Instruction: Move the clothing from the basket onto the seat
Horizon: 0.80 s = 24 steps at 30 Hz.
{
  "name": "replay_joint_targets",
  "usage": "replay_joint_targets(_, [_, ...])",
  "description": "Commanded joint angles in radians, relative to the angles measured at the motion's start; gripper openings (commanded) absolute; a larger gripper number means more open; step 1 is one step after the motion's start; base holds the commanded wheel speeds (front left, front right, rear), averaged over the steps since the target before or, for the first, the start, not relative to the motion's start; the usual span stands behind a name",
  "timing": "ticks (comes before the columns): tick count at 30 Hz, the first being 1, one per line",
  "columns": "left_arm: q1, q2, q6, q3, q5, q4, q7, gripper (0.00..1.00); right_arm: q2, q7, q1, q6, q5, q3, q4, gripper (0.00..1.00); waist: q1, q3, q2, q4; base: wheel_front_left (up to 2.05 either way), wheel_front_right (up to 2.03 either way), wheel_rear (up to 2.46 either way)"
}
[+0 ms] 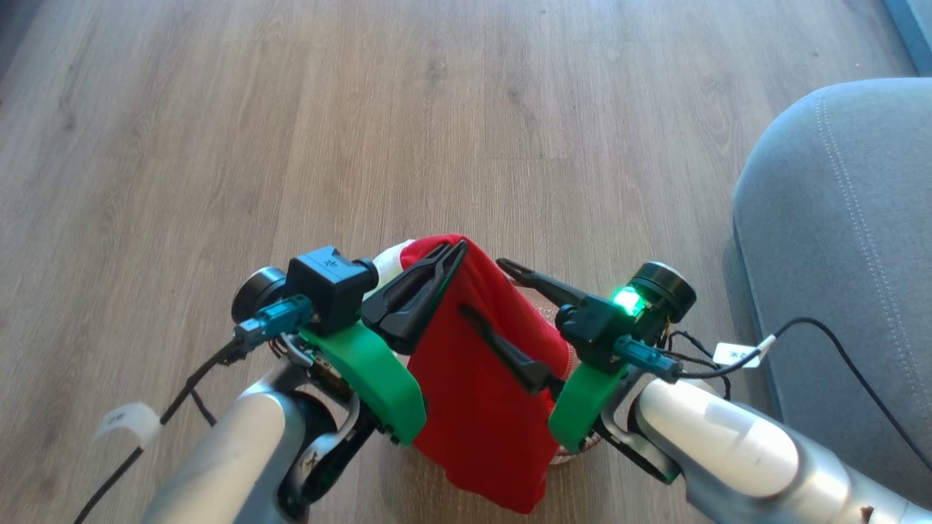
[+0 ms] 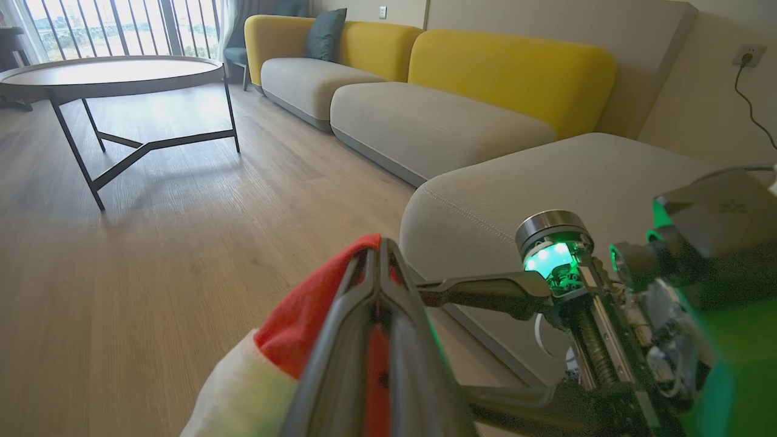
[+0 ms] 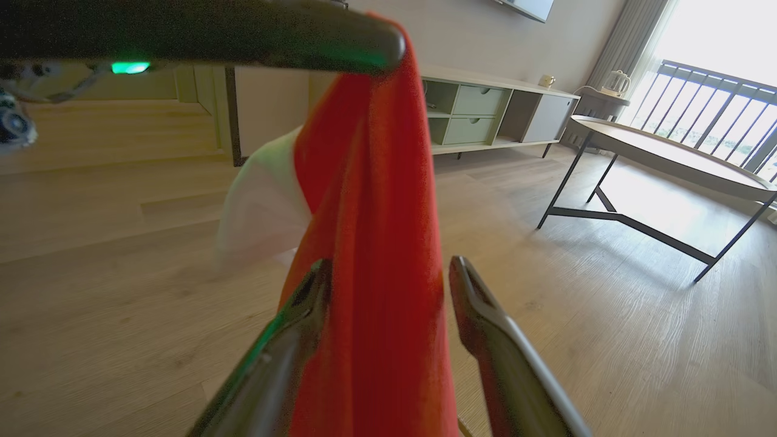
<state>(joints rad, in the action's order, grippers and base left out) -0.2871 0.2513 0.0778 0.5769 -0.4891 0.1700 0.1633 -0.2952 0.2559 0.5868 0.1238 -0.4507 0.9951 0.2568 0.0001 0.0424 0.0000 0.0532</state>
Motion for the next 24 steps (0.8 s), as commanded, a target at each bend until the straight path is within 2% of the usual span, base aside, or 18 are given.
replay_joint_targets(1, [-0.038, 0.019, -0.002, -0.035, -0.009, 0.044, 0.001, 0.0, -0.003, 0.006, -0.001, 0.007, -0.014, -0.006, -0.014, 0.41, -0.0001, 0.0, 0.0, 0.0, 0.0, 0.0, 0.0])
replay_joint_targets(2, [-0.038, 0.018, -0.002, -0.034, -0.011, 0.046, 0.002, 0.0, -0.003, 0.006, -0.001, 0.007, -0.018, -0.005, -0.009, 0.3, -0.0001, 0.0, 0.0, -0.001, 0.0, 0.0, 0.0])
replay_joint_targets(3, [-0.038, 0.018, -0.002, -0.034, -0.011, 0.046, 0.002, 0.0, -0.003, 0.006, -0.001, 0.007, -0.018, -0.005, -0.009, 0.3, -0.0001, 0.0, 0.0, -0.001, 0.0, 0.0, 0.0])
replay_joint_targets(4, [-0.037, 0.017, -0.002, -0.033, -0.015, 0.048, 0.003, 0.0, -0.002, 0.006, -0.001, 0.007, -0.021, -0.004, -0.005, 0.15, -0.0001, 0.0, 0.0, -0.001, 0.0, 0.0, 0.0])
replay_joint_targets(6, [-0.035, 0.015, -0.001, -0.029, -0.022, 0.052, 0.006, 0.0, 0.001, 0.006, -0.002, 0.007, -0.026, -0.005, 0.002, 0.15, -0.0001, 0.0, 0.0, -0.003, 0.0, 0.0, 0.0])
replay_joint_targets(7, [-0.034, 0.015, -0.001, -0.027, -0.025, 0.054, 0.007, 0.0, 0.002, 0.006, -0.002, 0.007, -0.027, -0.005, 0.004, 0.19, -0.0001, 0.001, 0.0, -0.004, 0.0, 0.0, 0.0])
replay_joint_targets(8, [-0.034, 0.015, 0.0, -0.026, -0.027, 0.056, 0.009, 0.0, 0.003, 0.006, -0.001, 0.007, -0.028, -0.006, 0.006, 0.27, -0.0001, 0.002, 0.0, -0.005, 0.0, 0.0, 0.0])
replay_joint_targets(9, [-0.034, 0.014, 0.0, -0.024, -0.028, 0.057, 0.009, 0.0, 0.004, 0.006, -0.001, 0.007, -0.03, -0.007, 0.008, 0.26, -0.0001, 0.003, 0.0, -0.006, 0.0, 0.0, 0.0])
replay_joint_targets(10, [-0.035, 0.014, 0.0, -0.023, -0.029, 0.057, 0.009, 0.0, 0.006, 0.006, -0.001, 0.007, -0.032, -0.008, 0.01, 0.1, -0.0001, 0.004, 0.0, -0.007, 0.0, 0.0, 0.0])
replay_joint_targets(11, [-0.035, 0.014, 0.0, -0.023, -0.03, 0.058, 0.01, 0.0, 0.007, 0.006, -0.001, 0.007, -0.036, -0.008, 0.013, 0.0, -0.0001, 0.005, 0.0, -0.008, 0.0, 0.0, 0.0])
replay_joint_targets(23, [-0.035, 0.025, -0.004, -0.027, -0.03, 0.048, -0.005, 0.0, 0.008, 0.006, -0.027, 0.007, -0.121, -0.058, -0.008, 0.0, -0.0001, 0.006, 0.0, -0.021, 0.0, 0.0, 0.0])
replay_joint_targets(24, [-0.036, 0.025, -0.005, -0.028, -0.028, 0.045, -0.013, 0.06, 0.005, 0.006, -0.03, 0.007, -0.125, -0.07, -0.012, 0.0, -0.0001, 0.007, 0.0, -0.022, 0.0, 0.0, 0.0])
